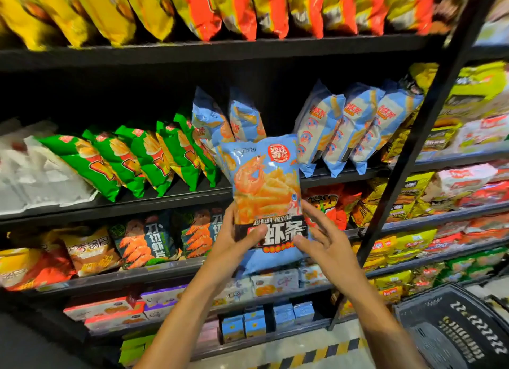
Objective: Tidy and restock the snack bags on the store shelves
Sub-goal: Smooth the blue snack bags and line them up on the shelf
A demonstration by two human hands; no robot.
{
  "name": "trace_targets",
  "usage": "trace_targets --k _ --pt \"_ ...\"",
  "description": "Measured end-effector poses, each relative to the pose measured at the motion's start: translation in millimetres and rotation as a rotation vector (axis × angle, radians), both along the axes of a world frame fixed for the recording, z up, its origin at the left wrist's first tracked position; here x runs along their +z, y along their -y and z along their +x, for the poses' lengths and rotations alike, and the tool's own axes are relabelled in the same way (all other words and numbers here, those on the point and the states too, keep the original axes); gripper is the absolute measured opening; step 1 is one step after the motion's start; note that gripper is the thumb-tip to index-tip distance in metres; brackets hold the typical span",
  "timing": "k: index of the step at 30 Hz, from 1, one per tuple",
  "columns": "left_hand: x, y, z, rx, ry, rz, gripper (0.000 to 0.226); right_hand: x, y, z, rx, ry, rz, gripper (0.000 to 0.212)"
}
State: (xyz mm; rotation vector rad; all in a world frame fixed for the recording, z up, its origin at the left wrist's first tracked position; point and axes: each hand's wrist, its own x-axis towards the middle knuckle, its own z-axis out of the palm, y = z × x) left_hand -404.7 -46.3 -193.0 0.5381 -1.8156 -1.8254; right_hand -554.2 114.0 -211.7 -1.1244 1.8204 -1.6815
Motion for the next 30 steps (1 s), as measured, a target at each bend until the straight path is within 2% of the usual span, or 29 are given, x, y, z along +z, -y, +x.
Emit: trace_targets --k 2,8,13,16,19,23,25,30 --pt "4.5 8.0 -6.4 -0.015 -0.011 -0.007 0.064 5.4 3.8 -1.7 -0.011 0.007 -0.045 0.066" --pt "26.4 16.3 -36.5 -0.05 -0.09 -0.08 0.056 23.7 20.3 -33.2 0.0 -0.05 -0.071 0.062" --pt "39.1 20.6 -75.0 0.065 -0.169 -0.118 0.061 39.1 36.0 -80.7 0.043 -0.105 -0.114 0.063" --pt "44.4 19.1 -104.2 0.179 -0.179 -0.216 0.074 44.9 40.6 -117.3 0.031 -0.114 -0.158 0.068" --pt "50.3 15.5 -136.4 0.315 -0.176 -0.296 0.086 52.0 48.2 -157.0 -0.125 -0.153 -0.24 0.074" --pt "52.5 7.8 -181.0 0.48 -0.212 -0.395 0.079 58.1 73.9 -198.2 -0.349 -0.266 -0.269 0.079" --pt "49.0 9.8 -201.0 0.548 -0.241 -0.458 0.081 58.4 90.1 -209.2 -0.428 -0.376 -0.271 0.09" --pt "38.0 12.2 -237.9 0.661 -0.252 -0.472 0.083 49.1 130.2 -221.3 -0.563 -0.606 -0.225 0.119"
